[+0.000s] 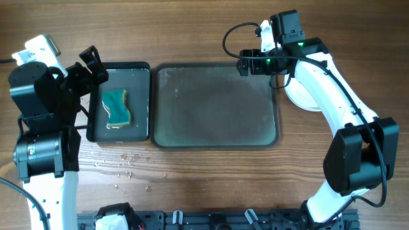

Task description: Clean dirty plates on tray and stack at the side

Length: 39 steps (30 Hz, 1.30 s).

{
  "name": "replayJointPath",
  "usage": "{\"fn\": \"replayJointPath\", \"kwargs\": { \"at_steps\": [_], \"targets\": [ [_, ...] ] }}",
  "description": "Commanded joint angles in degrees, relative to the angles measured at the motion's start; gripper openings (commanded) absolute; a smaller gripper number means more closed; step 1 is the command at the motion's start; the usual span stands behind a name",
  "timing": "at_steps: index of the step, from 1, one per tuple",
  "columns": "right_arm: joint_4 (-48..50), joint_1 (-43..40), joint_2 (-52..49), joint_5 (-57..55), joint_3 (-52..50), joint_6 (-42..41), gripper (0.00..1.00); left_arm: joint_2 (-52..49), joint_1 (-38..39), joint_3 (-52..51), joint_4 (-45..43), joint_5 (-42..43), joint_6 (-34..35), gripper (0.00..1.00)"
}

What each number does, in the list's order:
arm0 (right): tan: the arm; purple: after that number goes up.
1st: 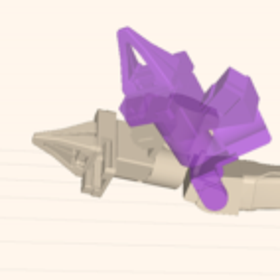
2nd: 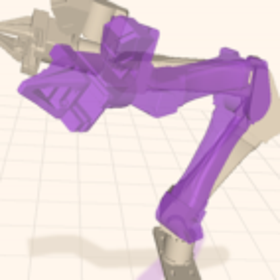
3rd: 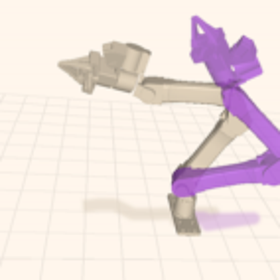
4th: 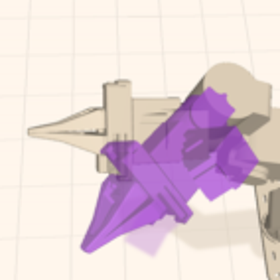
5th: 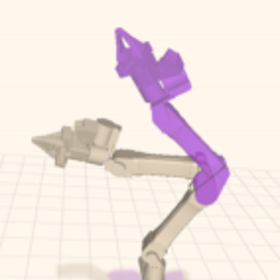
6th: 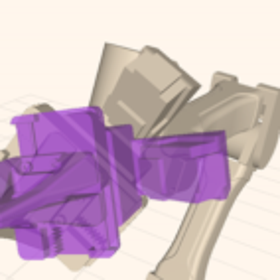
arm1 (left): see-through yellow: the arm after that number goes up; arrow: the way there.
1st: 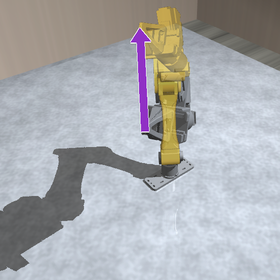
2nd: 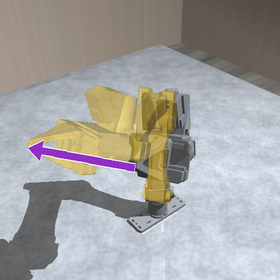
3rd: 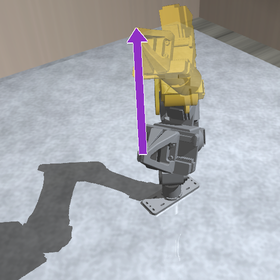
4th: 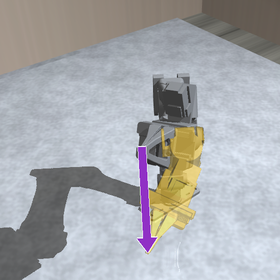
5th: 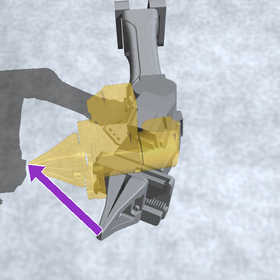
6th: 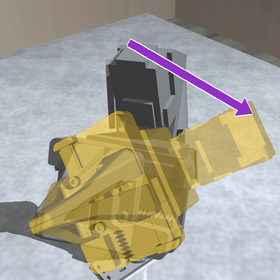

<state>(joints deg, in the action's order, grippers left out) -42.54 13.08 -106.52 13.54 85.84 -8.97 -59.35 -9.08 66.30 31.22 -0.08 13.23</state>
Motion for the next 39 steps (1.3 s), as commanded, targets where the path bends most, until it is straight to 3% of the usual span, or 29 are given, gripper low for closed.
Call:
{"fn": "replayJointPath", "kwargs": {
  "at_steps": [1,17,22,27,31,39],
  "targets": [
    [0.28,-0.09,0.55,1.14,-0.35,-0.59,1.00,-0.07,-0.09,0.39,-0.13,0.66,0.74,1.00],
    [1.07,-0.20,2.38,-0.02,-1.11,0.00,1.00,-0.07,-0.09,0.39,-0.13,0.66,0.74,1.00],
    [1.16,-0.20,12.94,-4.72,-1.11,0.44,1.00,-0.07,-0.09,0.39,-0.13,0.66,0.74,1.00],
    [6.16,-0.42,26.49,-6.08,-1.11,13.94,1.00,-0.07,-0.09,0.39,-0.13,0.66,0.74,1.00],
    [7.26,-0.42,36.20,-11.56,-1.14,19.56,0.99,-0.07,-0.09,0.39,-0.13,0.66,0.74,1.00],
    [4.31,-0.42,58.12,-16.15,-7.37,21.24,1.00,-0.07,-0.09,0.39,-0.13,0.66,0.74,1.00]
  ]
}}
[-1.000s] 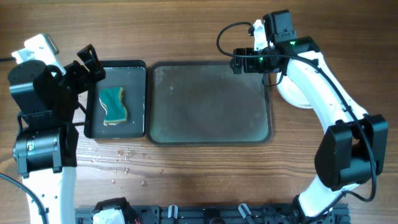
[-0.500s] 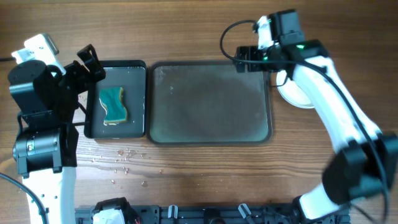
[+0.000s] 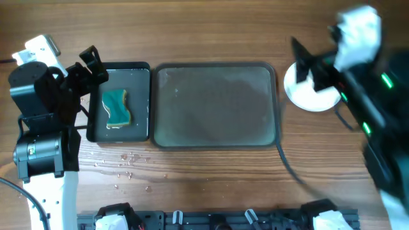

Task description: Clean dirty plates on tray and stack at the side

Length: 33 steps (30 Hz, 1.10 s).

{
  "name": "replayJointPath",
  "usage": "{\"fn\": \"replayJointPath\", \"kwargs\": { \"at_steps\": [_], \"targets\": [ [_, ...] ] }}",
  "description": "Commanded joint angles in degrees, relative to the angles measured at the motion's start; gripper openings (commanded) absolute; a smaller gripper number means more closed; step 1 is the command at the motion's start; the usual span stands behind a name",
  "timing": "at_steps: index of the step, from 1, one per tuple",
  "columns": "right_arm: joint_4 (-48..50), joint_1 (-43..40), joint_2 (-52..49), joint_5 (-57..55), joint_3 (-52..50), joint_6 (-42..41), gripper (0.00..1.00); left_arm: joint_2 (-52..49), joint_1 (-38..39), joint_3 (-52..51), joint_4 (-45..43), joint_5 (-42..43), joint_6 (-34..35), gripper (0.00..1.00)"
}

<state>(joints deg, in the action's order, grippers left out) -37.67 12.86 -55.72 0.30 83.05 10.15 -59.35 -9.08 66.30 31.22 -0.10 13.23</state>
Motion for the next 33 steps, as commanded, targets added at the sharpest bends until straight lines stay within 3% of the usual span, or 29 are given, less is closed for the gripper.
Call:
{"fn": "replayJointPath", "kwargs": {
  "at_steps": [1,11,17,21,24,33],
  "targets": [
    [-0.50,-0.20,10.16,-2.93,-6.56,2.14,1.00,-0.07,-0.09,0.39,-0.13,0.68,0.74,1.00],
    [1.07,-2.08,37.57,-2.01,-34.67,2.38,1.00,-0.07,-0.09,0.39,-0.13,0.68,0.74,1.00],
    [19.39,-5.88,49.20,2.25,-53.53,-0.35,1.00,-0.07,-0.09,0.39,-0.13,0.68,0.72,1.00],
    [36.28,-8.02,53.40,2.54,-63.10,-4.20,1.00,-0.07,-0.09,0.39,-0.13,0.68,0.74,1.00],
    [43.60,-8.76,53.77,2.54,-67.41,-6.80,1.00,-0.07,-0.09,0.39,-0.13,0.68,0.74,1.00],
    [49.70,-9.31,55.52,2.54,-78.51,-18.18,1.00,-0.07,-0.09,0.39,-0.13,0.68,0.74,1.00]
  ]
}}
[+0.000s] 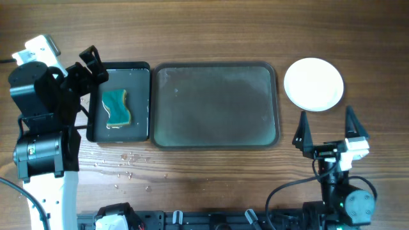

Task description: Clean dirty plates on tray and stack at the side

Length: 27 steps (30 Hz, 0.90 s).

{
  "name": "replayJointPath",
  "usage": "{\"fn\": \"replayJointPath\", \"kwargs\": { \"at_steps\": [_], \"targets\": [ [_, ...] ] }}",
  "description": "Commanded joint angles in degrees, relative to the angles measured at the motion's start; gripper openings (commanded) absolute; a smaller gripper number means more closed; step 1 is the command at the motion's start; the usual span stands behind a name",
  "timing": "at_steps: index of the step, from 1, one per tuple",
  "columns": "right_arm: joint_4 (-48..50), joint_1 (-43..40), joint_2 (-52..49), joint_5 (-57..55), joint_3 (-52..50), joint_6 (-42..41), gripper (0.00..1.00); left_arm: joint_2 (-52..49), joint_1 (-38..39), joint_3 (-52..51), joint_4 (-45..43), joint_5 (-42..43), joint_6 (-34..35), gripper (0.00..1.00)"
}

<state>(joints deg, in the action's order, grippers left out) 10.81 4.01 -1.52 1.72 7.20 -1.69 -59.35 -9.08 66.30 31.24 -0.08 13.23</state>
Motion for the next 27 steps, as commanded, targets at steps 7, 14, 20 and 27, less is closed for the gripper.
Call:
{"fn": "replayJointPath", "kwargs": {
  "at_steps": [7,14,20,27],
  "targets": [
    [-1.42,-0.50,1.33,1.16,-6.93,-9.09,1.00,-0.07,-0.09,0.39,-0.15,0.66,0.74,1.00],
    [-10.75,-0.48,1.33,1.84,-6.93,-5.44,1.00,-0.07,-0.09,0.39,-0.15,0.66,0.74,1.00],
    [-10.69,-0.50,1.33,1.97,-6.93,-4.46,1.00,-0.07,-0.09,0.39,-0.15,0.66,0.74,1.00],
    [-10.69,-0.50,1.31,1.97,-6.91,-4.46,1.00,-0.07,-0.09,0.39,-0.15,0.66,0.74,1.00]
  ]
}}
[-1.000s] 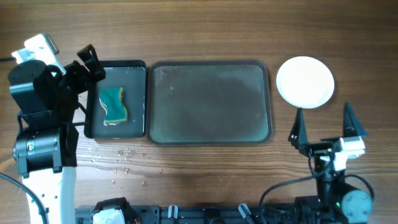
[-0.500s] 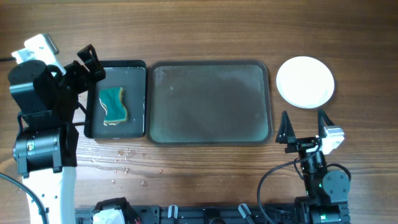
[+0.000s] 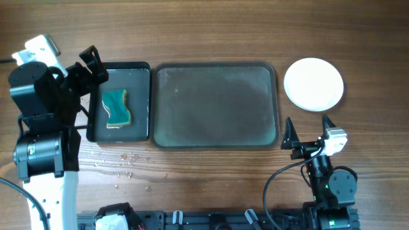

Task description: Clean dirty plates on tray and stack at the side

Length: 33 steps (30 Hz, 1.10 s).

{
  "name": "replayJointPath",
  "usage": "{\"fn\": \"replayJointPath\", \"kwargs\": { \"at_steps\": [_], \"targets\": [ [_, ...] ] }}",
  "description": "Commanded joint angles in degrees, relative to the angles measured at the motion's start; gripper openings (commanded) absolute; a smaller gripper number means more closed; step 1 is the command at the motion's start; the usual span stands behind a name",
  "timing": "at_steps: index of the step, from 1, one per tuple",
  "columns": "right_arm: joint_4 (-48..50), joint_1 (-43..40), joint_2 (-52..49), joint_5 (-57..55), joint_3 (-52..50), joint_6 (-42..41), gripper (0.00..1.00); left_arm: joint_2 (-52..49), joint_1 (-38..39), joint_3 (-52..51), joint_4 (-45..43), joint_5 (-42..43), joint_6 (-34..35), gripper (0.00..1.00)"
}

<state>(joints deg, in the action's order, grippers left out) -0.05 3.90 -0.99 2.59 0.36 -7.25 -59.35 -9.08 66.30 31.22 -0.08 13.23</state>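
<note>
A white plate (image 3: 313, 84) lies on the wood to the right of the large dark tray (image 3: 216, 105), which holds no plates. A green sponge (image 3: 117, 107) rests in the small black water tray (image 3: 120, 103) on the left. My left gripper (image 3: 94, 64) hovers open over the small tray's upper left corner. My right gripper (image 3: 308, 133) stands open near the front right, below the plate and just off the large tray's lower right corner, holding nothing.
Water drops (image 3: 124, 163) speckle the wood in front of the small tray. A black rail (image 3: 211, 220) runs along the table's front edge. The right arm's base (image 3: 331, 191) sits at the front right.
My right gripper has shifted a little left and toward the large tray's corner, with its fingers turned. The plate, sponge and left arm have not moved.
My right gripper was first over the plate at the tray's upper right corner. Then it was blurred in motion above the plate. Later it was pulled back open at the front right, leaving the plate on the wood, and now it rests nearer the tray's corner.
</note>
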Motion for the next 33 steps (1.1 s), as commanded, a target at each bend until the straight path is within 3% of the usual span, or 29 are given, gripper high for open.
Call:
{"fn": "replayJointPath", "kwargs": {
  "at_steps": [1,24,33],
  "targets": [
    [0.17,-0.39,0.79,1.09,-0.07,1.11,1.00,-0.07,-0.09,0.39,-0.13,0.66,0.74,1.00],
    [0.17,-0.39,0.79,1.09,-0.07,1.07,1.00,-0.07,-0.02,0.35,-0.09,0.66,0.74,1.00],
    [0.15,-0.39,0.79,1.09,-0.07,1.07,1.00,7.54,-0.02,-1.03,9.79,0.66,0.72,1.00]
  ]
}}
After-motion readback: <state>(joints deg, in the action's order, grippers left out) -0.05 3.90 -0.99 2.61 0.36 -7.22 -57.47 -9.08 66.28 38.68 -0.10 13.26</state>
